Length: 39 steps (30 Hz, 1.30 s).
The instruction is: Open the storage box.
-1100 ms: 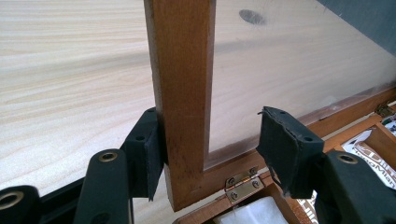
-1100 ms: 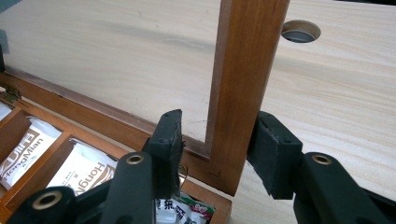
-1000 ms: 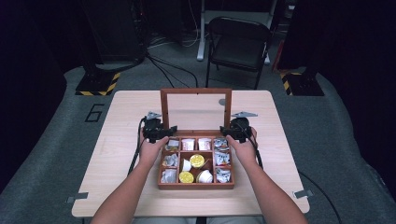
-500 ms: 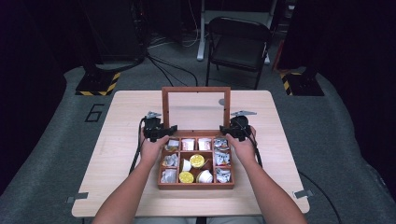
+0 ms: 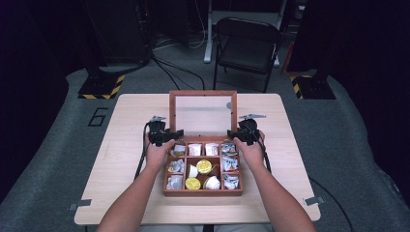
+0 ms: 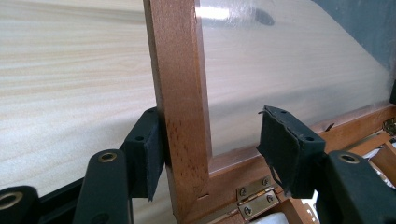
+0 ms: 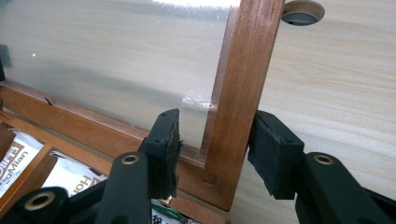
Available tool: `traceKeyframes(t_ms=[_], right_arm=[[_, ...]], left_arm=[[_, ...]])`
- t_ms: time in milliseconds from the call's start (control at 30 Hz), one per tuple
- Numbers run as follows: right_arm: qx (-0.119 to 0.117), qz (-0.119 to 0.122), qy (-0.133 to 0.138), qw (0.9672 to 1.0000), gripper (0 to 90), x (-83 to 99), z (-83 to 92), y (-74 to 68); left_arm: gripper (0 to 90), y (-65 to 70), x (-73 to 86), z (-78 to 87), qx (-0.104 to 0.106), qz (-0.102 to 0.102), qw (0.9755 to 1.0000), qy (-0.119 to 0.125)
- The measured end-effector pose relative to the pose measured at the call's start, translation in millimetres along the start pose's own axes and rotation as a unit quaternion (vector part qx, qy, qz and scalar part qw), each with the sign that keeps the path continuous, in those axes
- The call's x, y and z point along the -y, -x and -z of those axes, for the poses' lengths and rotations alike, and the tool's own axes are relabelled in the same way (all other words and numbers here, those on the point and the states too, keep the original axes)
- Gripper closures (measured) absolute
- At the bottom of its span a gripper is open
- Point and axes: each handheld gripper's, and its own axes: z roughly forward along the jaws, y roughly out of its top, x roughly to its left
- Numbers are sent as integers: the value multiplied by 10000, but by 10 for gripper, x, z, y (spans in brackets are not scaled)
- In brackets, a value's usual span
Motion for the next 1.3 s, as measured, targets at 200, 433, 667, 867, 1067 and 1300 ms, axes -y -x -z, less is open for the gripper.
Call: traceKeyframes(t_ms=[200, 433, 667, 867, 1067, 1300], right_arm=[[-41, -125, -40, 9999, 526, 0, -22, 19], [-135, -251, -90, 9996, 504, -2, -44, 28], [-162, -272, -172, 9993, 467, -4, -79, 17], [-184, -340, -186, 9991, 452, -1, -100, 17], [-208, -353, -197, 9990, 447, -4, -105, 26], [-231, -362, -201, 9989, 441, -4, -114, 33]], left_arm=[[417, -35, 5, -24, 91, 146, 9998, -36], [368, -22, 8, -37, 32, 59, 9999, -127], [358, -41, 13, -54, 71, 177, 9996, -189], [336, -31, 17, -72, 37, 186, 9996, -222], [324, -35, 16, -84, 47, 218, 9994, -251], [322, -47, 14, -92, 72, 274, 9992, -289]])
